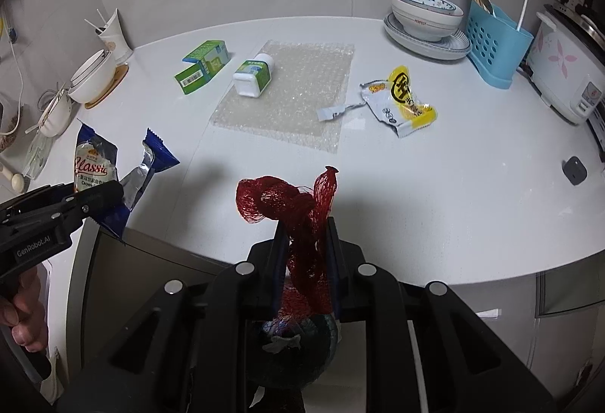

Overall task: Collect trash
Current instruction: 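Carry the cookie bag and red net down toward the wastebasket with both tools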

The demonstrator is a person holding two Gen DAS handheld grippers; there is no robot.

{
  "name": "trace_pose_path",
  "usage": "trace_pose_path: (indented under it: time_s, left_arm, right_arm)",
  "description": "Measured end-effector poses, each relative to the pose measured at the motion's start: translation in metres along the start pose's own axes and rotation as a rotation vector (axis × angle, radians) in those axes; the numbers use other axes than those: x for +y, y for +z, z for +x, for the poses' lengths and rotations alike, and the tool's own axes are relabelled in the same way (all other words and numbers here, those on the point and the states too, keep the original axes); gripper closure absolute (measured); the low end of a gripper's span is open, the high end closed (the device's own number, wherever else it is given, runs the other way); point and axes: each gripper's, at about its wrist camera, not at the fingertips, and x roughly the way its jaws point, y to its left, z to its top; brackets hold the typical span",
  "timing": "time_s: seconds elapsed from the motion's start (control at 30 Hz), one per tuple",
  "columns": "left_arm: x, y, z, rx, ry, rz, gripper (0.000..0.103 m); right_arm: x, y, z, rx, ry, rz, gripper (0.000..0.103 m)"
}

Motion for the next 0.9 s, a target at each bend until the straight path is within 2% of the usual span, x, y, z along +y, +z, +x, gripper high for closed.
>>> trace_pose_path:
  time_s: [0.57, 0.9]
  left_arm:
    - [-0.01, -0.066, -0.003, 0.022, -0.027, -0.007, 0.061]
    - [0.003, -0.119, 0.022, 0.088, -0.042, -0.04, 0.061]
  right_arm:
    - [0.01, -0.061, -0.005, 0.032, 0.047, -0.029, 0.086]
    - [0.016, -0.103, 0.015, 0.076, 0.083, -0.019, 0.086]
